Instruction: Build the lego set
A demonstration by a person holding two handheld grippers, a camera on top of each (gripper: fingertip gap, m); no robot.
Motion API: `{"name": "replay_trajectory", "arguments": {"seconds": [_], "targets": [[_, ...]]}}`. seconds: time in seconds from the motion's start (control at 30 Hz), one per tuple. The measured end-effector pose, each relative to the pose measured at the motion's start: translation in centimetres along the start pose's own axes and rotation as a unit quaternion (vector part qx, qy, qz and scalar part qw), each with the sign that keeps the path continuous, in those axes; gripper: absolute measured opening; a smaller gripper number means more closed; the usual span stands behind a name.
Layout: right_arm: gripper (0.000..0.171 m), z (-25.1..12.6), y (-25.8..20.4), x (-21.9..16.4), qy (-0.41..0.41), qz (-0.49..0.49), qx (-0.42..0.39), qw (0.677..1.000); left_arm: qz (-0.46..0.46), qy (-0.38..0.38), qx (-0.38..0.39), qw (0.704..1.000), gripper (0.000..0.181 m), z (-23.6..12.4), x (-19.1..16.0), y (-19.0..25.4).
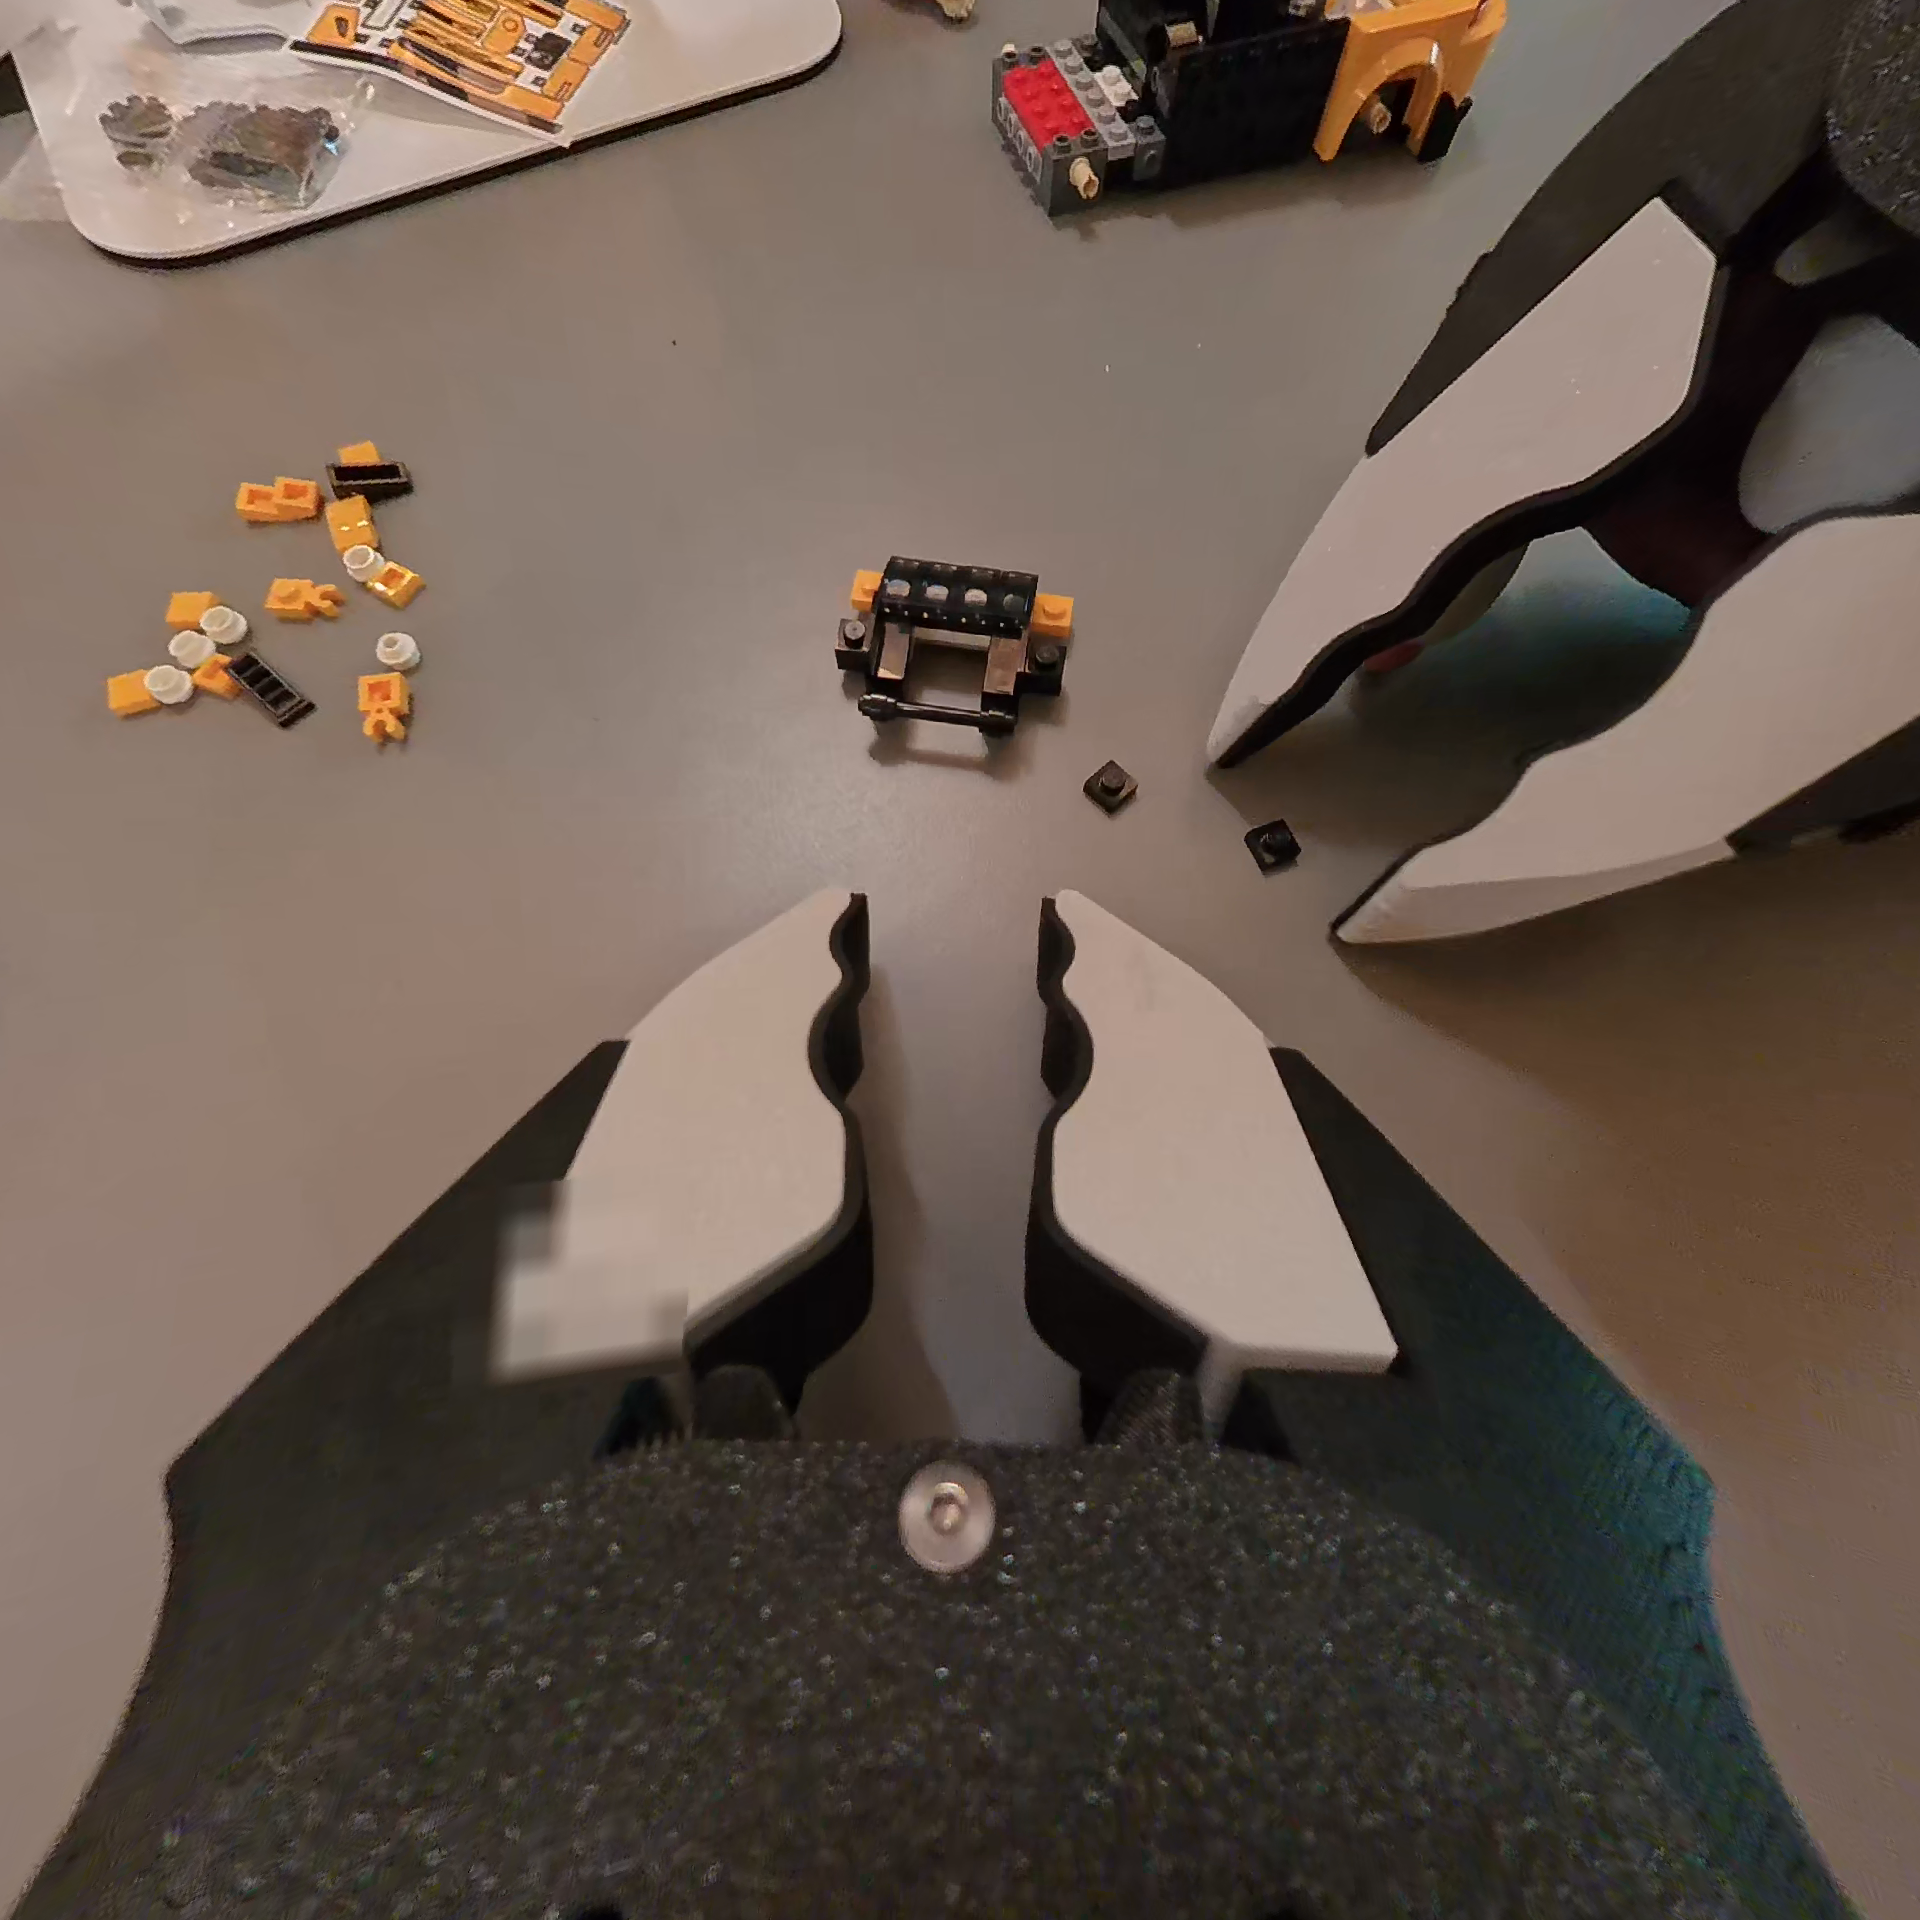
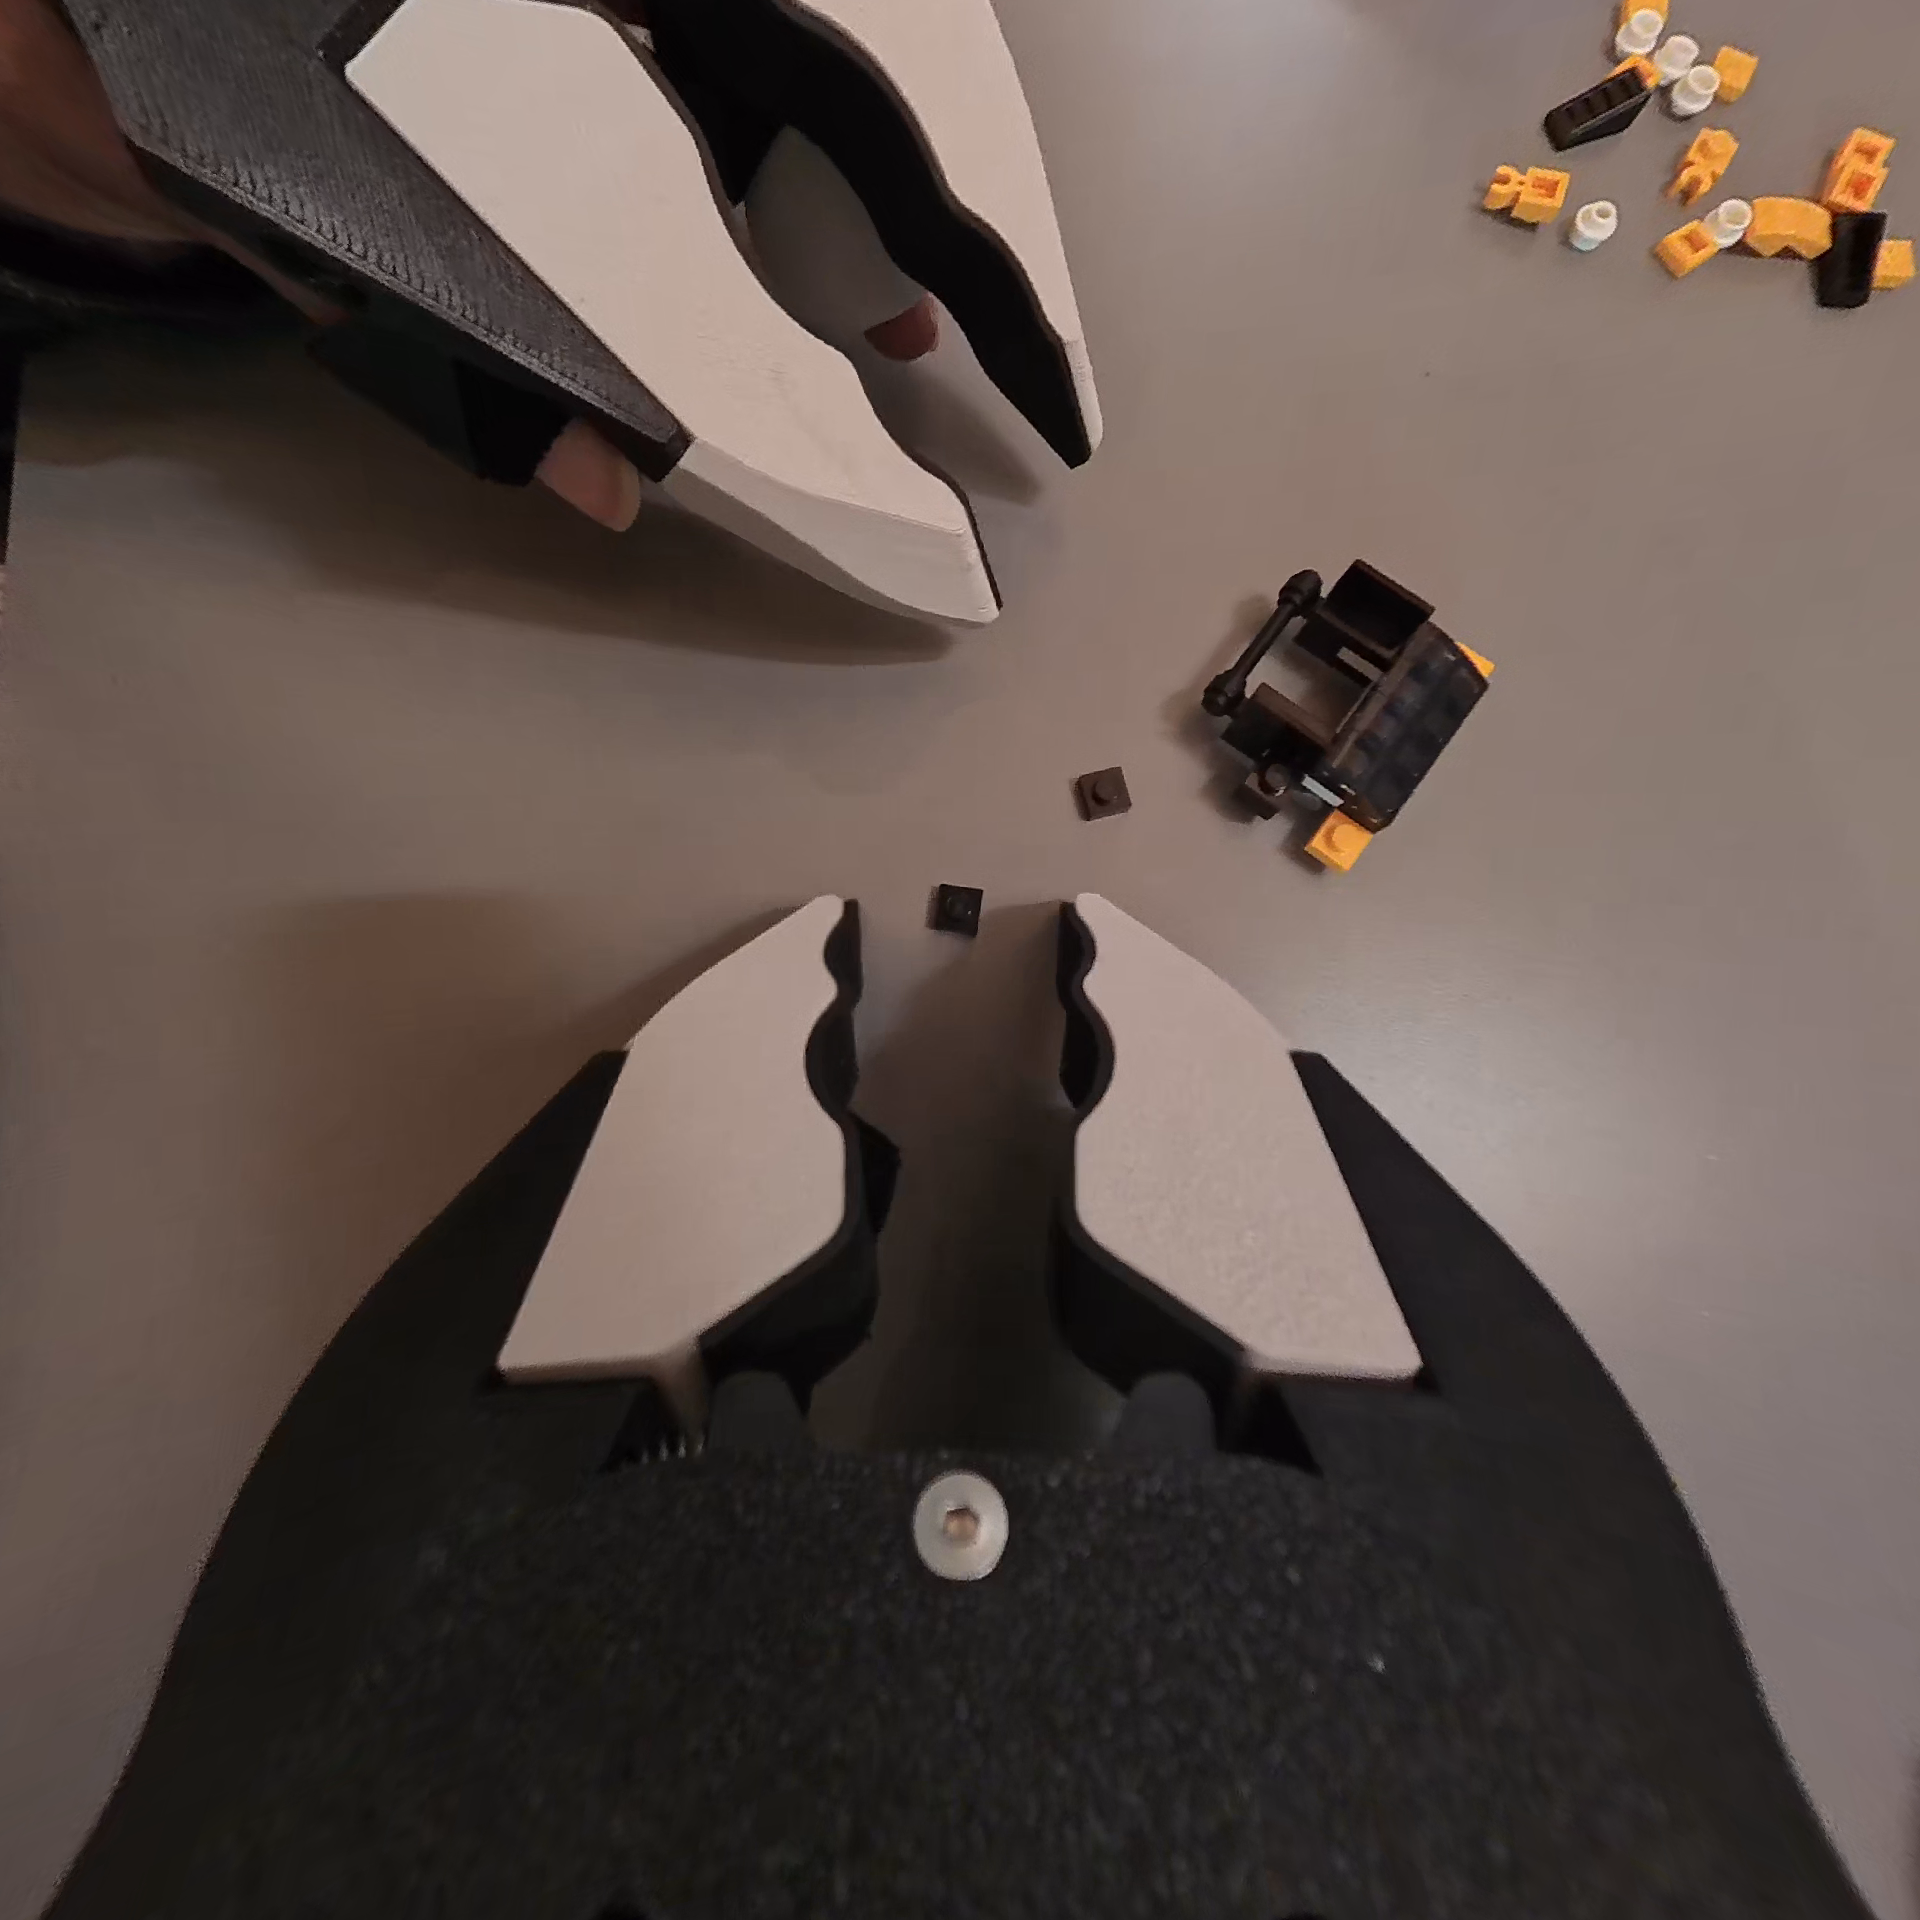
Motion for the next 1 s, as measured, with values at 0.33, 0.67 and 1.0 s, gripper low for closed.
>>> {"name": "replay_trajectory", "arguments": {"seconds": [0.33, 0.67, 1.0], "targets": [[0.022, -0.04, 0.38, -0.05, -0.002, -0.002, 0.009, 1.0, 0.001, -0.003, 0.003, 1.0, 0.03, 0.08, -0.05, 0.0], [0.016, 0.05, 0.49, 0.1, -0.009, 0.001, 0.008, 1.0, 0.0, -0.004, 0.005, 1.0, 0.029, 0.11, -0.07, -0.04], [0.008, 0.16, 0.53, 0.23, -0.011, -0.01, 0.026, 1.0, -0.005, -0.005, 0.011, 1.0, 0.024, 0.08, -0.1, -0.14]]}}
Point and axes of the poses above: each gripper's, where its closed fingertips meet, z out along the fingers, x out of its top, y = z × x across the jaws, the point moved 4 cm from there along -z, back along the fingers, and after that the axes turned 3 degrees about x, right-handed, at the moved point
